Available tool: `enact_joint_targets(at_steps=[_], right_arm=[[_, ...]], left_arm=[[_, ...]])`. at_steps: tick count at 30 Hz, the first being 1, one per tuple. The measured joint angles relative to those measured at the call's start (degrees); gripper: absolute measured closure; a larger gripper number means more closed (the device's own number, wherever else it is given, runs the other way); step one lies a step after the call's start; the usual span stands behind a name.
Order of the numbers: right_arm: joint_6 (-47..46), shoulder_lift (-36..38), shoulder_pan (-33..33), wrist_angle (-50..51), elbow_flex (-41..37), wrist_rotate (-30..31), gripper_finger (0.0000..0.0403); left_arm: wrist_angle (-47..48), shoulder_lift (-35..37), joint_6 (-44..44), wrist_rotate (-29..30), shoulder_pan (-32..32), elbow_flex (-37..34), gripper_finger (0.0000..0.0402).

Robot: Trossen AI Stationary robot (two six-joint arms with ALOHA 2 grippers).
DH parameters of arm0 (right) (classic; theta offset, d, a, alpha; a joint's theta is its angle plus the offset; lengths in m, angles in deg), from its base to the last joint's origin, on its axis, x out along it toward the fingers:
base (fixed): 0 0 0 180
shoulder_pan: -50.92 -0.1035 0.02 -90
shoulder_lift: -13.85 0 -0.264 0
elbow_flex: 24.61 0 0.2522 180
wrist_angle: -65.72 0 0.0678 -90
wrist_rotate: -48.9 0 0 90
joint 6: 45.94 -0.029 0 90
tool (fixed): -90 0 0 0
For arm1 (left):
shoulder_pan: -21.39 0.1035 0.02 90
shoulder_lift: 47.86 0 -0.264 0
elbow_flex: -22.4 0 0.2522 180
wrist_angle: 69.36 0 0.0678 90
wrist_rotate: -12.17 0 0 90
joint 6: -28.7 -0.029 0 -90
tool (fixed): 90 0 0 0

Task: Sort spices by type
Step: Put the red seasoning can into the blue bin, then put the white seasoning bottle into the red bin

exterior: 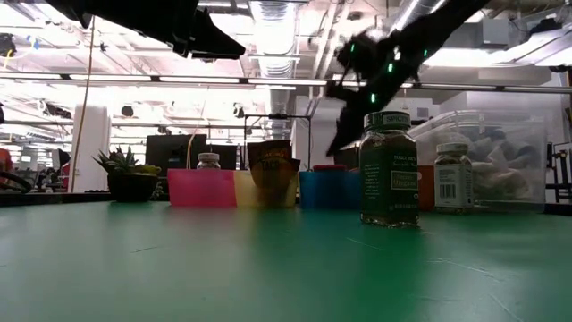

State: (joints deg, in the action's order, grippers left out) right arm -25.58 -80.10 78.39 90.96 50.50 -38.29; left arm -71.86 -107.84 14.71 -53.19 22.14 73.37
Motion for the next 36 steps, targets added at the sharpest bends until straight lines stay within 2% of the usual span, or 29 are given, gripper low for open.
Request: enact_joint_targets(at_steps=[6, 12, 17, 21, 27, 32, 36], right_arm=[[-4.1, 10.3, -5.5, 7.1, 0.4, 0.1, 0.0048], [-10.5, 15.7, -17.8, 13.7, -0.7, 0.1, 0.0050], [-14.6, 15.4, -27.5, 12.9, -0.7, 0.1, 0.0051], [-16.3, 13.8, -32.2, 11.9, -0.7, 1.4, 0.0051], [-20.1, 10.5, -35.1, 12.4, -0.7, 3.2, 0.0048], [-20.9, 8.5, -36.7, 13.2, -0.6, 3.2, 0.0023], [-21.9, 8.4, -37.3, 18.7, 2.4, 3.6, 0.0005]], left_arm=[[0.7, 0.0, 0.0, 0.0, 0.0, 0.0, 0.0194], [0.7, 0.0, -0.5, 0.0, 0.2, 0.0, 0.0194], [0.6, 0.0, -0.5, 0.0, 0.2, 0.0, 0.0194], [0.6, 0.0, -0.3, 0.0, 0.2, 0.0, 0.0194], [0.7, 0.0, -0.2, 0.0, 0.2, 0.0, 0.0194], [1.4, 0.0, -0.1, 0.0, 0.2, 0.0, 0.0194], [2.1, 0.0, -0.1, 0.1, 0.2, 0.0, 0.0194]])
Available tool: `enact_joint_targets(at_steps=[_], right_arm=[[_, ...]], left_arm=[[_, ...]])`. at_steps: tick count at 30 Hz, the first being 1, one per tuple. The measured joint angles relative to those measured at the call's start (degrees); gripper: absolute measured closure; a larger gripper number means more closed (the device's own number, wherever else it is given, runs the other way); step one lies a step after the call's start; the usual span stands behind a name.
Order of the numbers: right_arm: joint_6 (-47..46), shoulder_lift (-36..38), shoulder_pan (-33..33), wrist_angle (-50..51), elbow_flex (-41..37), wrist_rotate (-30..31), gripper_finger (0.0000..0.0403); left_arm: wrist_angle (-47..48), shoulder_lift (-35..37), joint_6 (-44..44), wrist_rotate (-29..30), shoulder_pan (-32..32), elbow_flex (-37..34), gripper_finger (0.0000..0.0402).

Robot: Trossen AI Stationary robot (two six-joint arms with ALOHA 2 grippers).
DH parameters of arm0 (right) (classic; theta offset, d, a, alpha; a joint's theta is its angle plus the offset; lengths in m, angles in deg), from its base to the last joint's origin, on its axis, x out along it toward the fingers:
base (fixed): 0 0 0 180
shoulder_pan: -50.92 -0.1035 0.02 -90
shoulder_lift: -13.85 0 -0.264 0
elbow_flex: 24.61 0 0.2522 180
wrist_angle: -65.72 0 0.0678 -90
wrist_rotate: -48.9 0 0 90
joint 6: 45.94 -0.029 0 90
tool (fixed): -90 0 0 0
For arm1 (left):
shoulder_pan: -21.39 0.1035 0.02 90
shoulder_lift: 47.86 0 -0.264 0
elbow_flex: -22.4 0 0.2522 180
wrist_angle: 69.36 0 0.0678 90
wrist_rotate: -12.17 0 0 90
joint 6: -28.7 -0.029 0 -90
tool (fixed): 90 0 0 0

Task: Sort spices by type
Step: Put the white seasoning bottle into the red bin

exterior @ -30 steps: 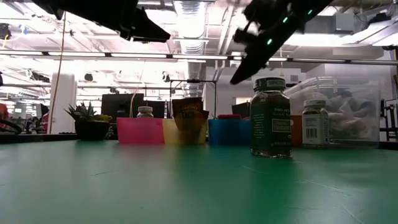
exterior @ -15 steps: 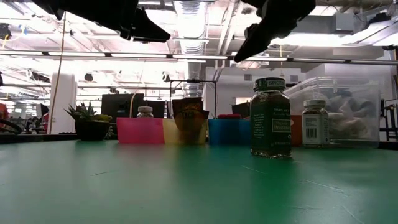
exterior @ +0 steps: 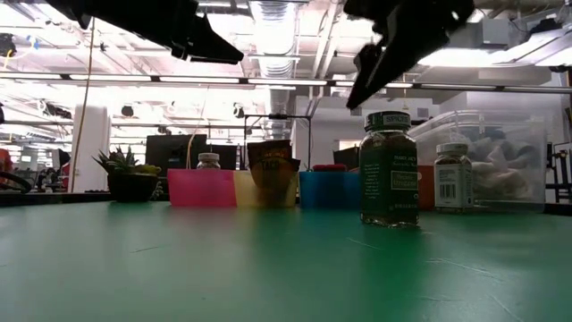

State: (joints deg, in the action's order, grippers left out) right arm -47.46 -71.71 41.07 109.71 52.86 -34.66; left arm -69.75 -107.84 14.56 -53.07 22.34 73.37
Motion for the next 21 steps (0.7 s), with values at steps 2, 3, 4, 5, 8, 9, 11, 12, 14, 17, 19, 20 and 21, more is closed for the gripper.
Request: enact_joint_targets(at_steps=[2, 3, 4, 5, 8, 9, 11, 12, 14, 17, 19, 20, 21], right_arm=[[-0.9, 0.5, 0.1, 4.6, 3.2, 1.6, 0.0007], [-1.4, 0.9, 0.1, 7.5, 4.8, 2.7, 0.0010], [-1.6, 1.3, 0.1, 9.9, 6.3, 4.2, 0.0012], [-1.7, 1.9, 0.1, 11.2, 7.7, 5.9, 0.0013], [-1.3, 4.2, 0.1, 12.5, 9.3, 9.7, 0.0015], [-1.1, 5.0, 0.1, 12.4, 9.3, 10.3, 0.0015], [-0.6, 6.2, 0.3, 12.7, 9.3, 10.7, 0.0015], [-0.6, 6.7, 0.5, 12.8, 9.3, 10.7, 0.0015], [-0.6, 7.1, 0.7, 12.8, 9.3, 10.7, 0.0015], [-0.6, 7.1, 0.8, 13.0, 9.3, 10.7, 0.0015], [-0.8, 6.6, 0.5, 13.3, 9.2, 10.7, 0.0015], [-0.9, 6.5, 0.4, 12.8, 8.7, 10.7, 0.0015], [-1.0, 6.5, 0.2, 11.9, 7.8, 10.6, 0.0015]], left_arm=[[0.1, 0.0, -0.2, 0.2, 0.0, 0.0, 0.0194], [0.1, 0.0, -0.2, 0.3, 0.0, 0.0, 0.0194], [0.1, 0.0, -0.2, 0.4, 0.0, 0.0, 0.0194], [0.2, 0.0, -0.2, 0.4, 0.0, 0.0, 0.0194], [0.3, 0.0, -0.6, 0.9, 0.0, 0.0, 0.0194], [0.4, 0.0, -0.6, 1.0, 0.0, 0.0, 0.0194], [0.8, 0.0, -0.6, 1.2, 0.0, 0.0, 0.0194], [1.0, 0.0, -0.7, 1.3, 0.0, 0.0, 0.0194], [1.1, 0.0, -1.1, 1.3, 0.0, 0.0, 0.0194], [1.2, 0.9, -1.1, 1.4, 0.0, 0.0, 0.0194], [1.5, 2.0, -1.0, 1.4, 0.0, 0.0, 0.0194], [2.1, 2.6, -0.8, 1.4, 0.0, 0.0, 0.0194], [2.7, 3.2, -0.3, 1.4, -0.2, 0.0, 0.0194]])
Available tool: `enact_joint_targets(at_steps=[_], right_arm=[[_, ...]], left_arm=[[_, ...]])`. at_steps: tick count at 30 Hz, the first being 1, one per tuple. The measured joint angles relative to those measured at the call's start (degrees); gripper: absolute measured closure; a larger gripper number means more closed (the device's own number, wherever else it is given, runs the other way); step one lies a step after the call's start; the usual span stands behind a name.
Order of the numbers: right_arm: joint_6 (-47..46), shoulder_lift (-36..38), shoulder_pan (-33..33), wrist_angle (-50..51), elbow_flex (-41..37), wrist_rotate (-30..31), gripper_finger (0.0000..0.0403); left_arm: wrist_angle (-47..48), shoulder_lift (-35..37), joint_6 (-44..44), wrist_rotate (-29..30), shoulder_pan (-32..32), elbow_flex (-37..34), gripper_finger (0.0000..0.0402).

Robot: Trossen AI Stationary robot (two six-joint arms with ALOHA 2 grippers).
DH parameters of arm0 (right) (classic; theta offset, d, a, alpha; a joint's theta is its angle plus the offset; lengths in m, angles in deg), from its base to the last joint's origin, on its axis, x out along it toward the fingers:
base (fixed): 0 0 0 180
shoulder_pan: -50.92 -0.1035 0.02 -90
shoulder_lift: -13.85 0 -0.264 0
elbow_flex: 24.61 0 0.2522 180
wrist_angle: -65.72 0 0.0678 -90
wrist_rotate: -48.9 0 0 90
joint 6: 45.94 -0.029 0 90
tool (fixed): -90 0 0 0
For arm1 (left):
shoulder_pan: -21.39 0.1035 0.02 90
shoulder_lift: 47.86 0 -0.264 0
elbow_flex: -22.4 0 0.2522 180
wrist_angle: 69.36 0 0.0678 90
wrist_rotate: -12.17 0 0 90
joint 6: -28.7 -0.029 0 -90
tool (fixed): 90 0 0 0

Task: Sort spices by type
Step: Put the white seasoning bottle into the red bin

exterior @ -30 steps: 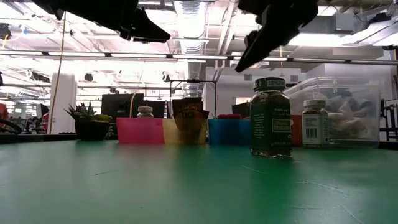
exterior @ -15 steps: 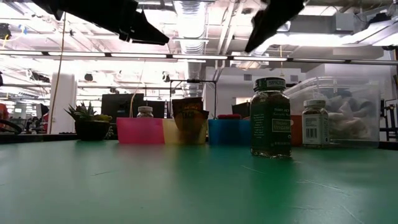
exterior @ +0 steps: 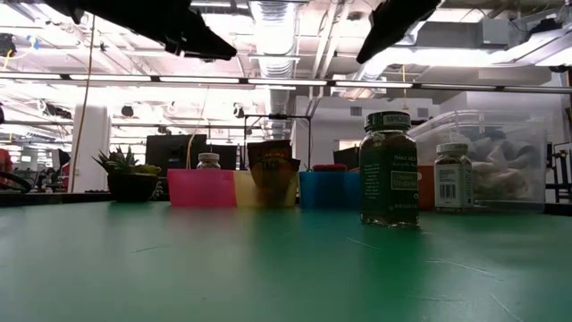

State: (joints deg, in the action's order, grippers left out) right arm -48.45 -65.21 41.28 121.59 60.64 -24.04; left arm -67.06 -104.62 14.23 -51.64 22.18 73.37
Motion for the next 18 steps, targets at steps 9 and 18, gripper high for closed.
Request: enact_joint_targets(at_steps=[9, 18], right_arm=[[-0.9, -0.2, -0.3, -4.2, -6.2, -0.2, 0.0016], [-0.5, 0.0, 0.2, -4.0, -6.3, -0.2, 0.0016]], left_arm=[[5.3, 4.7, 2.3, 0.0, -0.2, 0.0, 0.0194], [8.5, 6.0, 4.3, 0.0, -0.2, 0.0, 0.0194]])
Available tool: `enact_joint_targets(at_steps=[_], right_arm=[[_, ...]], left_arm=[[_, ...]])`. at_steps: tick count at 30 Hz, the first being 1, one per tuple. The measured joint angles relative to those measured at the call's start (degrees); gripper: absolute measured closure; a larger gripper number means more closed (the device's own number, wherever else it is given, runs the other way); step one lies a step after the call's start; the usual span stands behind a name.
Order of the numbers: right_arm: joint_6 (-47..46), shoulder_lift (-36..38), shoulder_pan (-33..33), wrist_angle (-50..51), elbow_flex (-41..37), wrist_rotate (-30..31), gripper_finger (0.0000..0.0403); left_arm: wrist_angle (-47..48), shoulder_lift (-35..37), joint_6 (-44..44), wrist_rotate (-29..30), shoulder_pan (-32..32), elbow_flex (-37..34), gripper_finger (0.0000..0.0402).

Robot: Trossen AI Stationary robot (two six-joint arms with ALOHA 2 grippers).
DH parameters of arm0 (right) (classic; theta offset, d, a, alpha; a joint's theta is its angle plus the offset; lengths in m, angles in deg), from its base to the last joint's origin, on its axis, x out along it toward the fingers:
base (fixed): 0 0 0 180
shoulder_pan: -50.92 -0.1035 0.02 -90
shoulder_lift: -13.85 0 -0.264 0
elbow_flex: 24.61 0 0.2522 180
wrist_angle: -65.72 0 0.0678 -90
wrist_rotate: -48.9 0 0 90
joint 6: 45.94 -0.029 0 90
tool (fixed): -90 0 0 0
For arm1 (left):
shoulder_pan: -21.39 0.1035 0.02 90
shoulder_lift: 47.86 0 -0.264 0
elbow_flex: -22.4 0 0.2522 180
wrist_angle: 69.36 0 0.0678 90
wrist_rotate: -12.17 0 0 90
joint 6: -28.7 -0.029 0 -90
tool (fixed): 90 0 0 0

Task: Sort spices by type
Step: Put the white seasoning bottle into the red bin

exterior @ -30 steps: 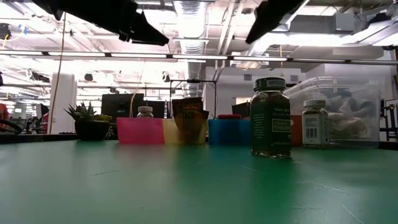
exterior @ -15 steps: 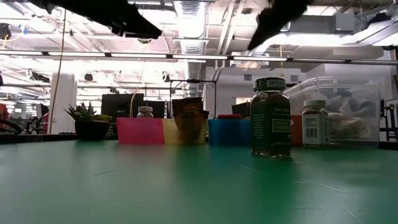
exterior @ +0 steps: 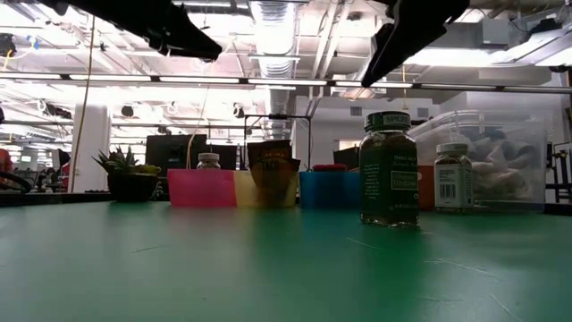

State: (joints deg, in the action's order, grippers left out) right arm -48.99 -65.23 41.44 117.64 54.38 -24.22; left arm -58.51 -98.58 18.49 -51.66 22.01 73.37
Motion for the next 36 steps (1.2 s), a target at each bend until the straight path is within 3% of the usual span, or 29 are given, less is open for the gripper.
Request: enact_joint_targets(at_steps=[12, 21, 29, 36], right_arm=[[-2.0, 0.0, 1.2, 7.5, 0.0, 0.0, 0.0016], [-7.8, 0.0, 9.9, 22.5, 0.0, 6.3, 0.0016], [8.0, 0.0, 12.2, 28.6, 0.0, 6.3, 0.0019], [31.5, 0.0, 9.0, 30.6, 0.0, 6.2, 0.0030]], left_arm=[[0.6, 1.0, 0.4, 0.0, -0.1, 0.0, 0.0194], [0.6, 1.0, 1.0, 0.0, -0.1, 0.0, 0.0194], [0.7, 0.9, 1.4, 0.0, -0.1, 0.0, 0.0194], [0.8, 0.9, 1.1, 0.0, -0.1, 0.0, 0.0194]])
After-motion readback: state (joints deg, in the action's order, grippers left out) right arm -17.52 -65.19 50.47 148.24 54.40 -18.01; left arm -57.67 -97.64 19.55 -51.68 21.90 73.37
